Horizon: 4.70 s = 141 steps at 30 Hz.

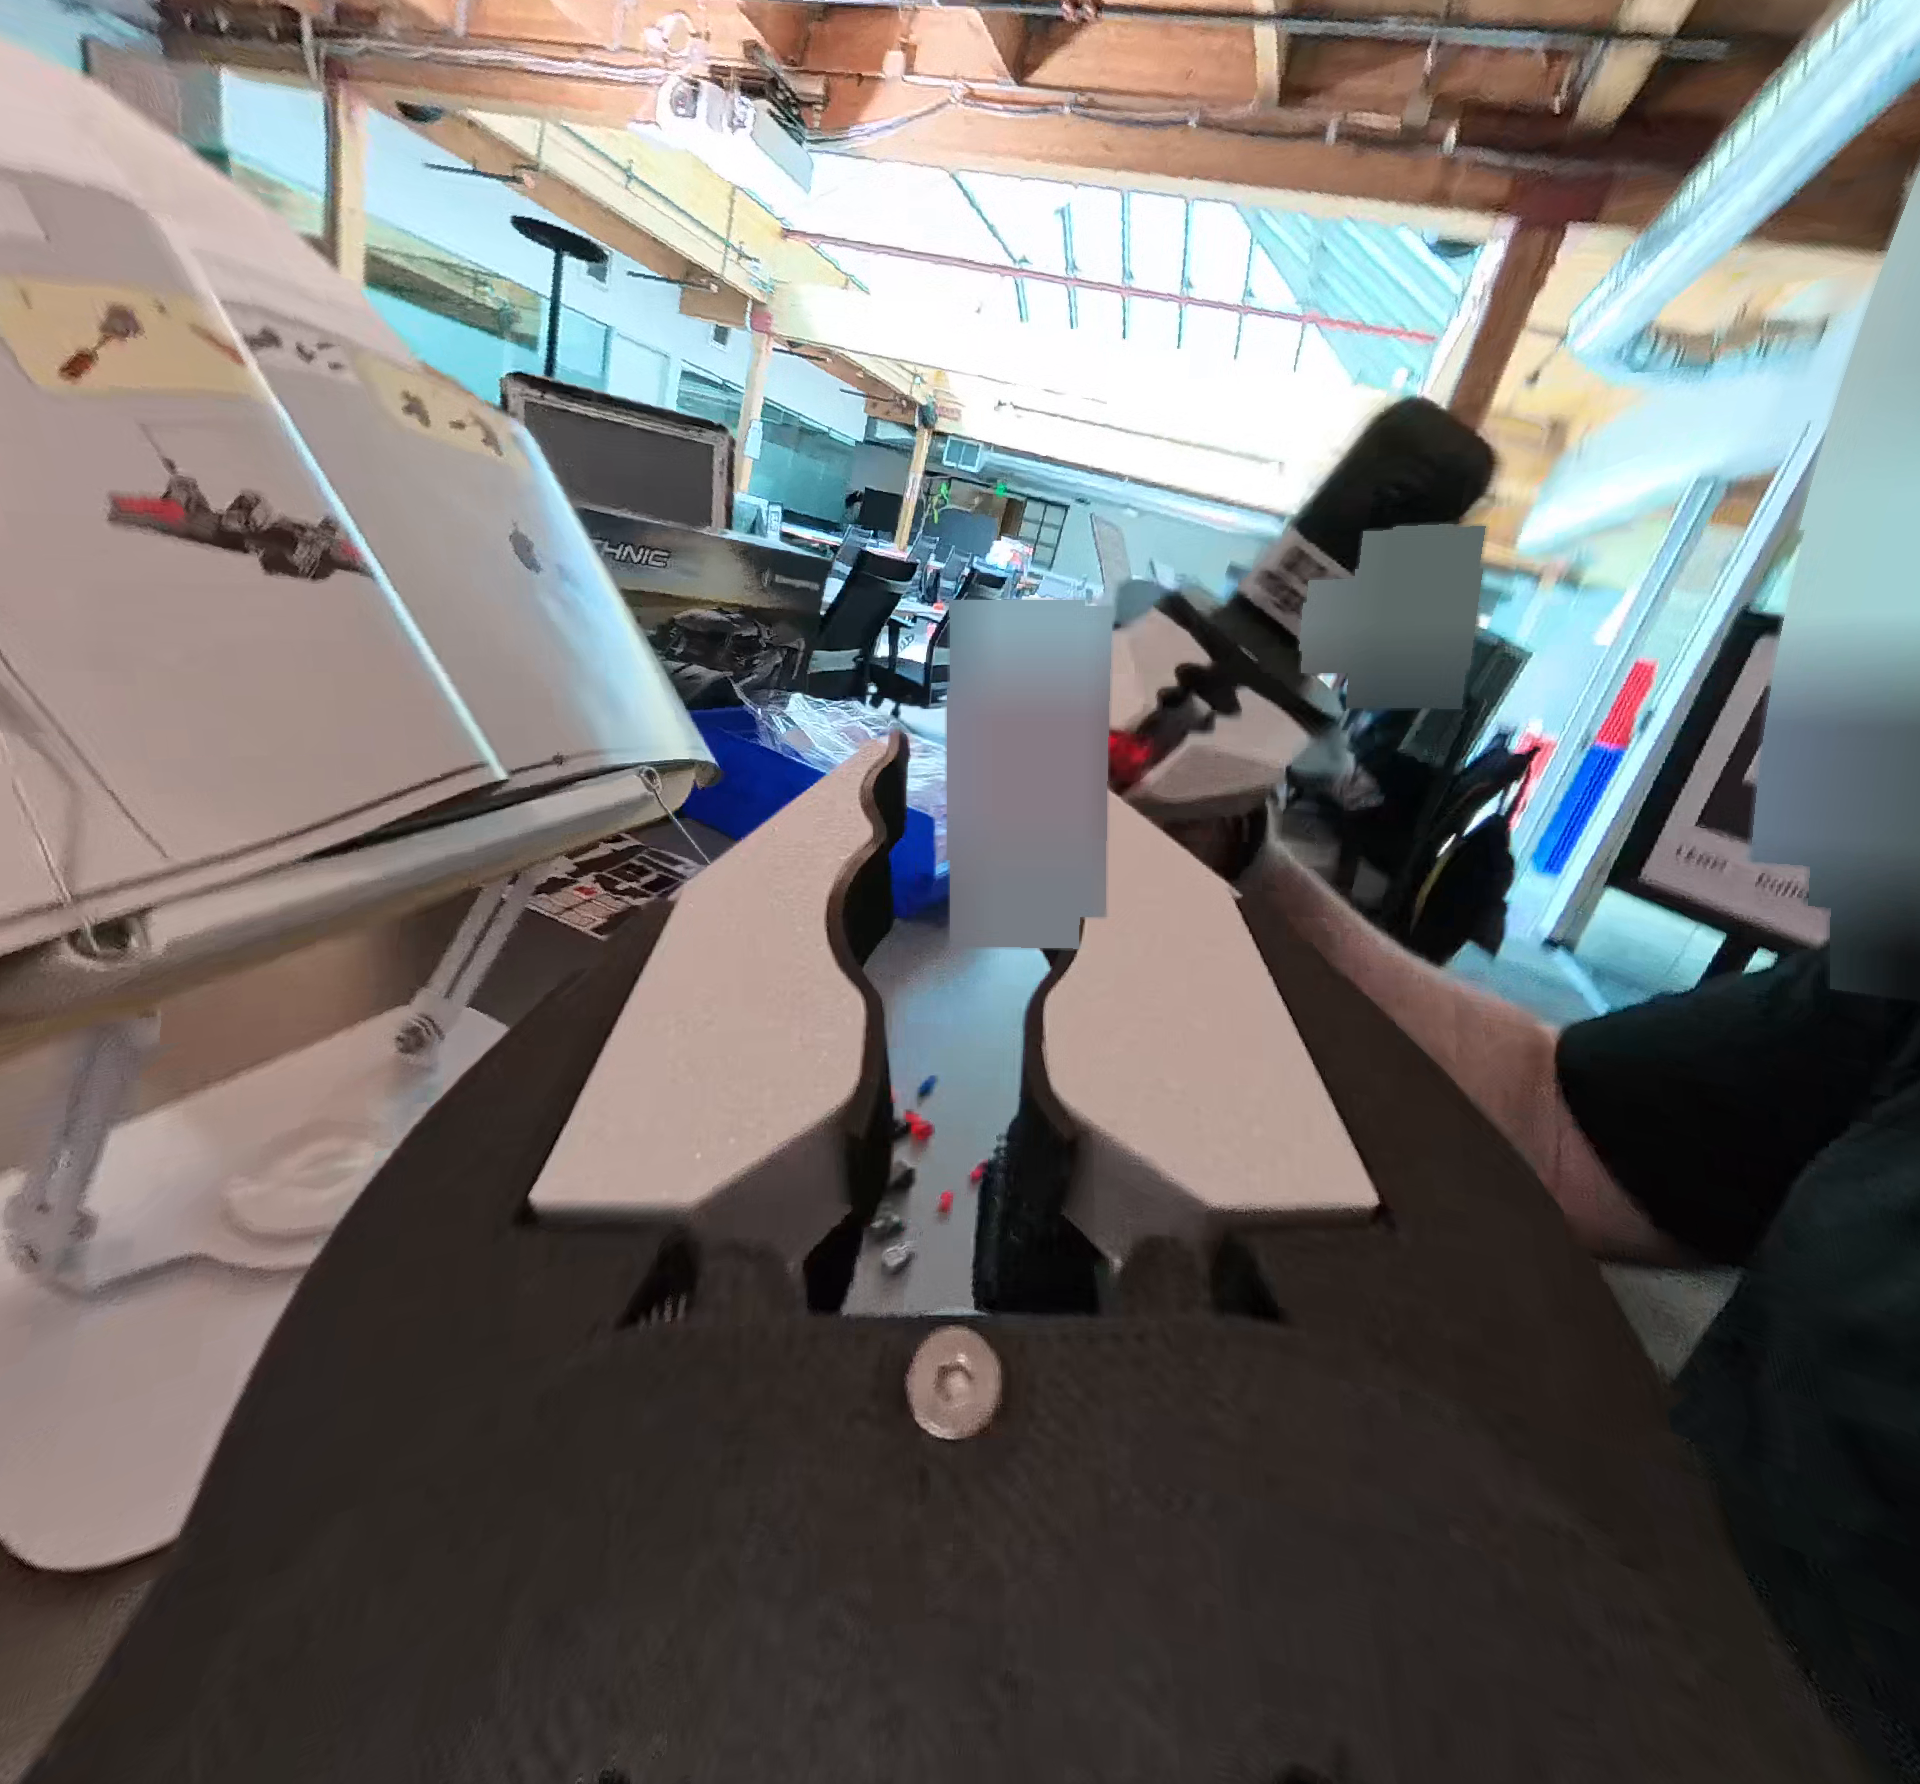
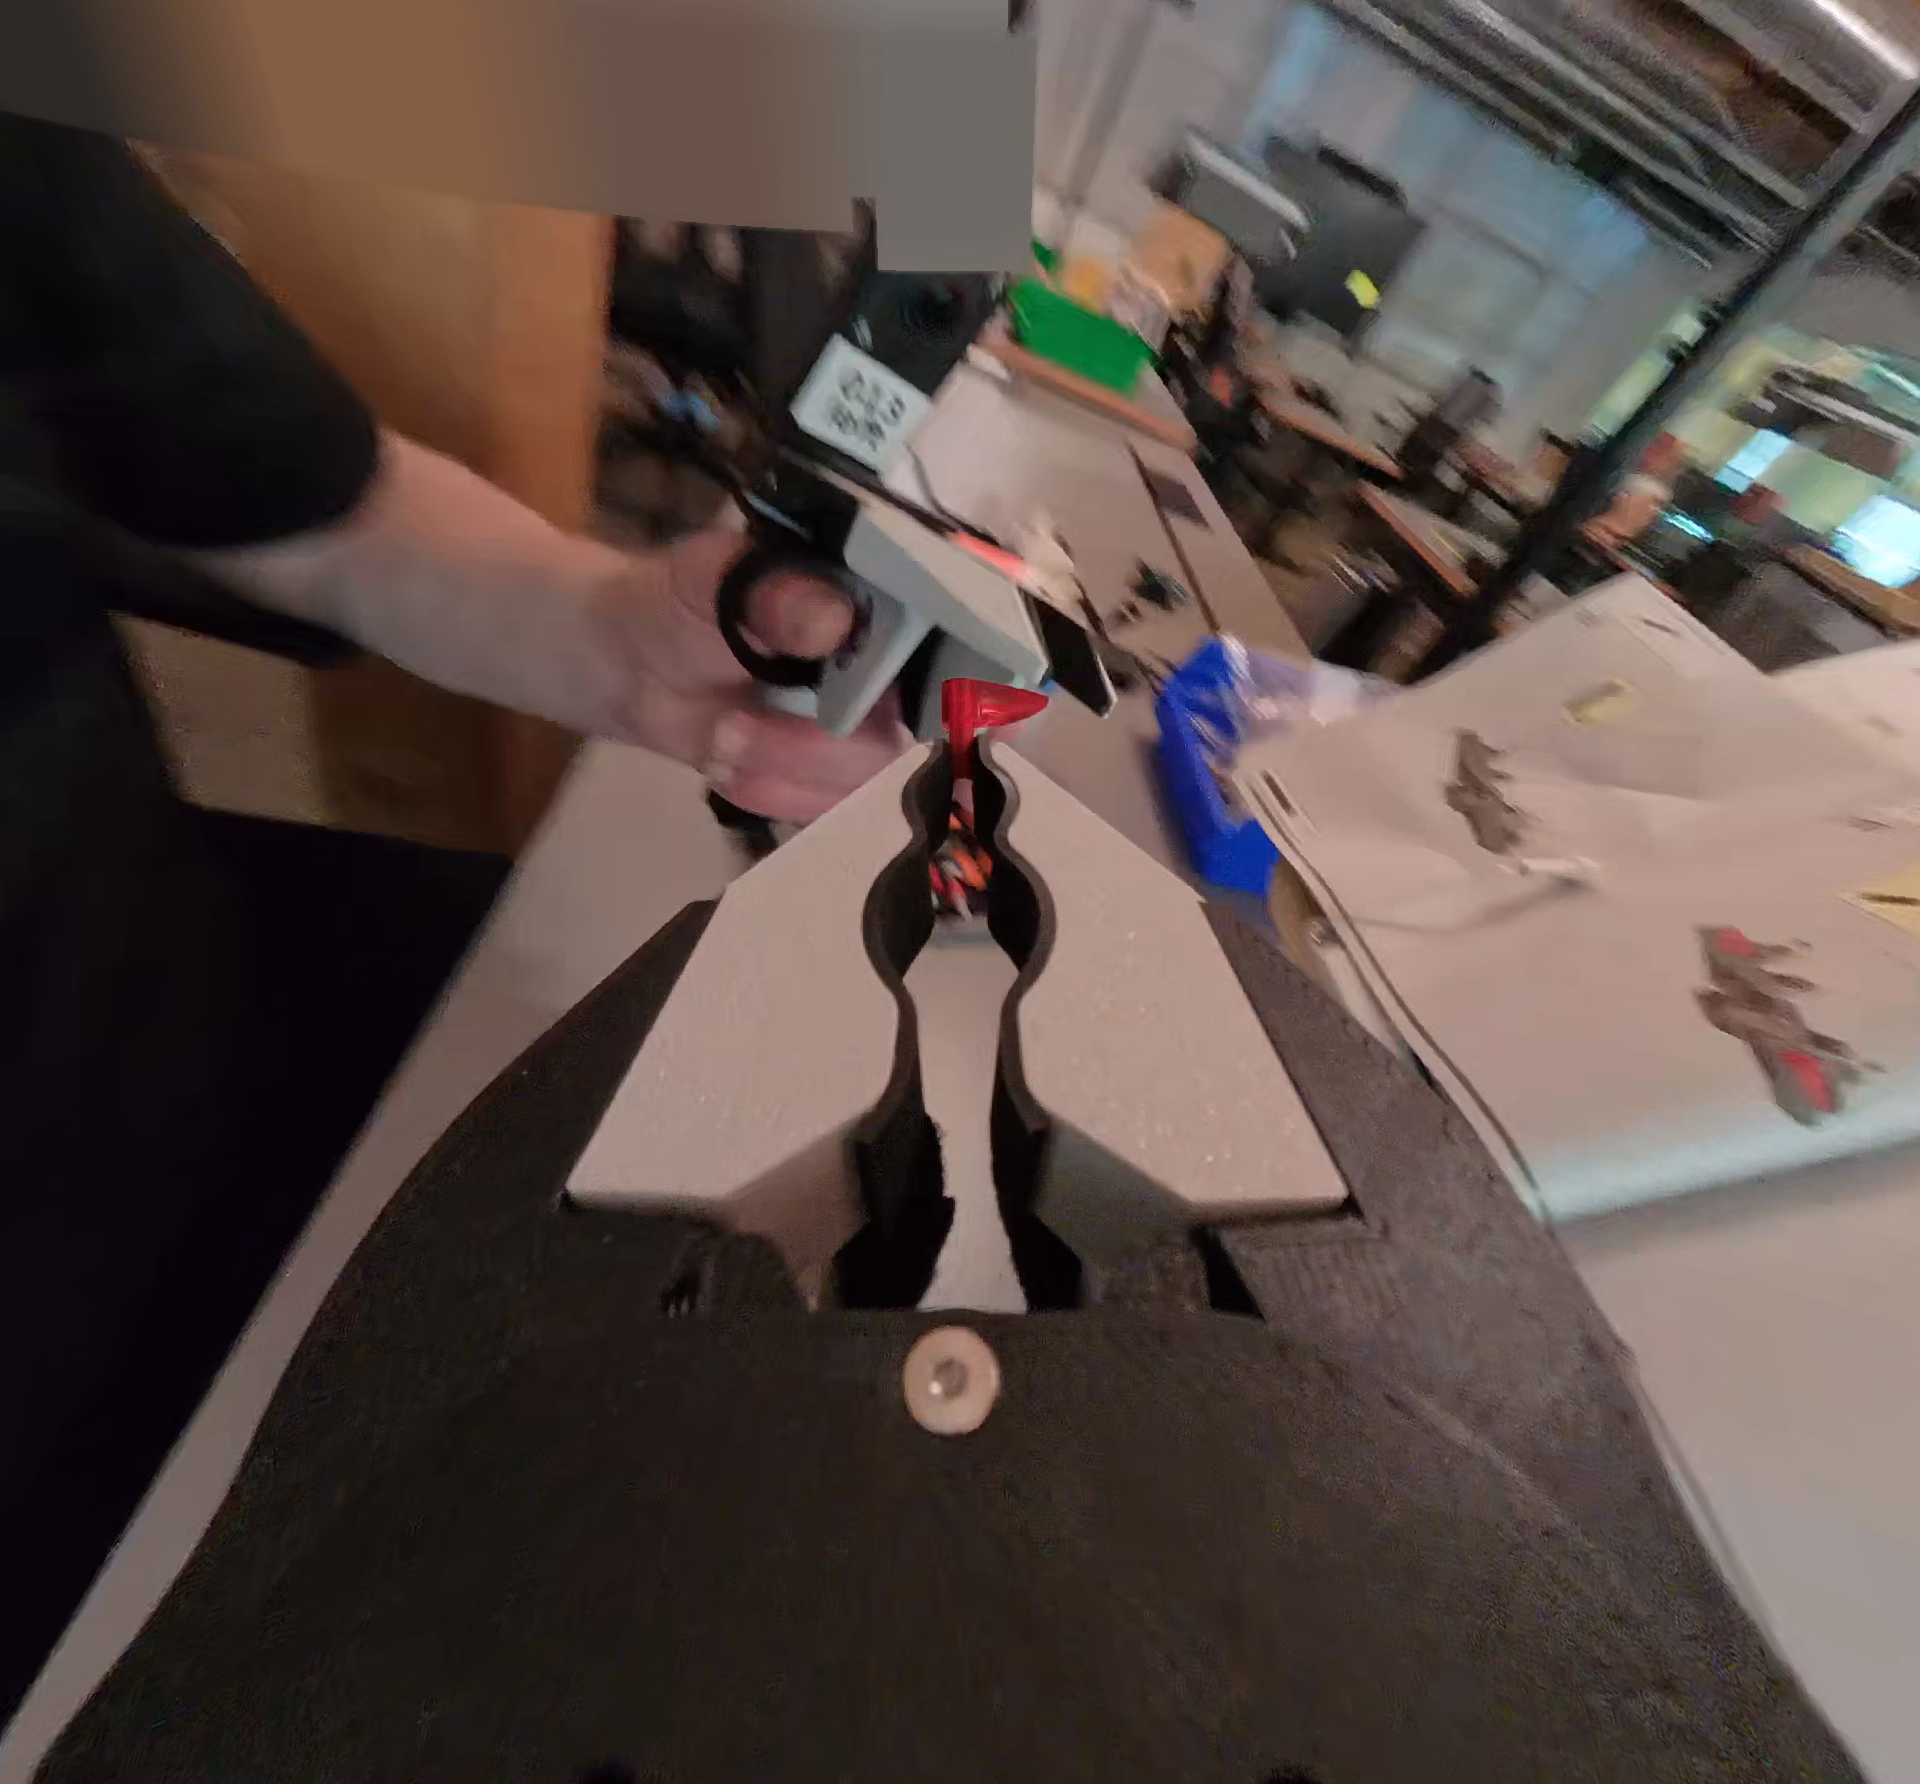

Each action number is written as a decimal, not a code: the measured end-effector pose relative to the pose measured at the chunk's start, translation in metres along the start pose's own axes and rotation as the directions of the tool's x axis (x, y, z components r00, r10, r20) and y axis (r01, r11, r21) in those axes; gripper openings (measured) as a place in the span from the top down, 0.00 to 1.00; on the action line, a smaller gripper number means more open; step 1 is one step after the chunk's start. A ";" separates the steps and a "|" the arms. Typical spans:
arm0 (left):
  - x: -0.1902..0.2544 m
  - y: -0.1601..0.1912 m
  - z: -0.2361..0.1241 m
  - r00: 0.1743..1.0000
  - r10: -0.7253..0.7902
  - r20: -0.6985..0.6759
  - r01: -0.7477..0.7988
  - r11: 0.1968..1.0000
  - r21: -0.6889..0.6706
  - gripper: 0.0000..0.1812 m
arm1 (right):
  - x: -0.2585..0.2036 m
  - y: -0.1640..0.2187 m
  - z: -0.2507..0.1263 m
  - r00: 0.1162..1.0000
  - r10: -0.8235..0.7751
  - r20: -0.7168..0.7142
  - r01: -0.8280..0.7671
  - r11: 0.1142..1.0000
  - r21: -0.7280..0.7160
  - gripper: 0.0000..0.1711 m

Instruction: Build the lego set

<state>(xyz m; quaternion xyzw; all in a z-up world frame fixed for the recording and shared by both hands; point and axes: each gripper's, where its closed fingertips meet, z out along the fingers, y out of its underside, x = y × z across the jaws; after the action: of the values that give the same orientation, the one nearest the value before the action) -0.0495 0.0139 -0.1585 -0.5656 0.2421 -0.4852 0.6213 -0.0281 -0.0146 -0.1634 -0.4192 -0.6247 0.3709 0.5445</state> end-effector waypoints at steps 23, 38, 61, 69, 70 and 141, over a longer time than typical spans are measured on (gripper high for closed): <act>0.069 0.031 0.024 0.529 0.820 -0.218 -0.847 0.495 -0.193 0.91 | -0.036 0.005 -0.035 0.795 0.178 0.580 -0.276 0.957 0.085 1.00; 0.062 0.050 0.018 0.452 0.862 -0.231 -0.886 0.403 -0.229 0.98 | -0.039 0.014 -0.024 0.754 0.256 0.605 -0.332 0.943 0.016 0.99; 0.020 0.101 -0.031 0.389 0.907 -0.159 -0.856 0.293 -0.425 0.98 | -0.011 0.164 -0.114 0.941 0.294 -0.167 -0.338 0.814 -0.473 0.86; 0.001 0.113 -0.041 0.393 0.909 -0.140 -0.822 0.280 -0.495 0.98 | 0.000 0.250 -0.168 0.906 0.262 -0.333 -0.420 0.660 -0.623 0.91; 0.000 0.114 -0.041 0.387 0.911 -0.139 -0.821 0.273 -0.501 0.98 | 0.003 0.254 -0.168 0.902 0.266 -0.339 -0.426 0.666 -0.612 0.92; -0.029 0.120 -0.041 0.443 0.891 -0.098 -0.766 0.319 -0.558 0.97 | 0.024 0.306 -0.156 0.916 0.366 -0.165 -0.370 0.609 -0.702 0.93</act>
<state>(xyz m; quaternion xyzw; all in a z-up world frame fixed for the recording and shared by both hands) -0.0567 0.0068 -0.2885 -0.5558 0.5478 0.0610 0.6224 0.1618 0.1228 -0.4158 -0.7184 -0.6183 0.1986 0.2494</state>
